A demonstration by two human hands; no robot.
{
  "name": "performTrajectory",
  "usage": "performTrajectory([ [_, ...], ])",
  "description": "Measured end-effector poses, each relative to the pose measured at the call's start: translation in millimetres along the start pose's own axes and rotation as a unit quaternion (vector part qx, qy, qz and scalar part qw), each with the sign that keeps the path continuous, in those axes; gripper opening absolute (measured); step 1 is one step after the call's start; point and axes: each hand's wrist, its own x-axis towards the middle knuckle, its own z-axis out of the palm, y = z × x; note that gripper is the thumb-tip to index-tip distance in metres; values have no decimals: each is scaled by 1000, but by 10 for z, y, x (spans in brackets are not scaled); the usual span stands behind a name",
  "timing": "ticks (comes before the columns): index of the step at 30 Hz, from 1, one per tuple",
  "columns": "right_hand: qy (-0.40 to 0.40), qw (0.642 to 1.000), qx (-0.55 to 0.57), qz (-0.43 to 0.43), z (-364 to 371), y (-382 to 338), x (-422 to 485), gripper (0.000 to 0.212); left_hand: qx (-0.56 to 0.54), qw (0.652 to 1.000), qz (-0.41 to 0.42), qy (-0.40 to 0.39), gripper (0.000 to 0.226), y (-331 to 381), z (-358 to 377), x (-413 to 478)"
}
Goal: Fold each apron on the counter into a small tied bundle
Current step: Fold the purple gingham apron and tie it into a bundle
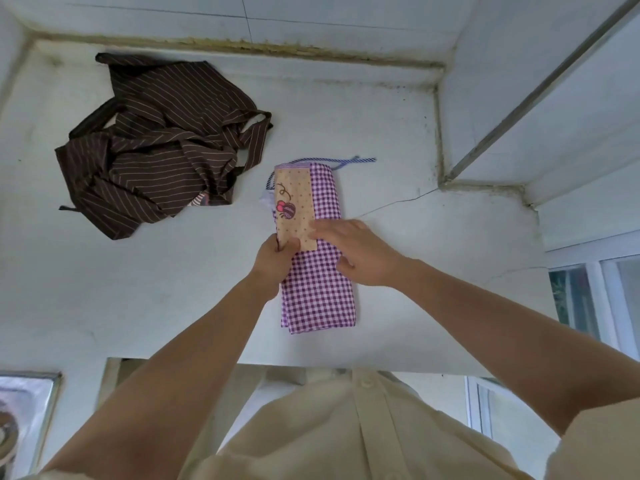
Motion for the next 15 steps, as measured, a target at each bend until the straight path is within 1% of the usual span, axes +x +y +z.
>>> performTrajectory([
  [1, -46, 999, -14, -12, 59, 1, -62, 71, 18, 1000, 3, 4, 35, -36, -5, 1],
  [2, -78, 997, -26, -17, 116, 14, -104, 75, 66, 998, 18, 17, 33, -63, -6, 0],
  [3, -97, 994, -37, -17, 170, 14, -142, 77, 153, 986, 43, 45, 30, -78, -6, -26],
  [4, -105, 993, -47, -18, 214, 4, -166, 78, 256, 960, 72, 91, 33, -100, -21, -43],
  [5, -109, 992, -54, -20, 239, 4, -170, 77, 351, 917, 111, 152, 41, -119, -44, -54],
  [6, -111, 992, -59, -20, 264, -9, -172, 76, 426, 866, 163, 207, 50, -146, -80, -79],
  [7, -112, 992, -58, -17, 269, -18, -161, 75, 480, 806, 245, 245, 56, -160, -118, -88],
  [8, -112, 992, -52, -14, 271, -30, -149, 74, 518, 737, 348, 258, 56, -166, -157, -93],
  [9, -113, 993, -45, -12, 266, -37, -137, 73, 549, 666, 447, 235, 52, -165, -194, -83],
  [10, -112, 993, -39, -12, 265, -38, -132, 71, 576, 601, 526, 173, 47, -149, -219, -83],
  [11, -107, 993, -38, -17, 271, -26, -137, 70, 593, 552, 578, 92, 42, -156, -260, -54],
  [12, -100, 994, -44, -23, 273, -11, -154, 70, 602, 527, 600, 19, 40, -153, -304, -42],
  [13, -94, 994, -53, -26, 278, 12, -184, 72, 604, 524, 600, -29, 40, -164, -350, -26],
  [15, -80, 994, -67, -25, 293, 71, -272, 76, 605, 549, 572, -68, 46, -225, -463, -7],
])
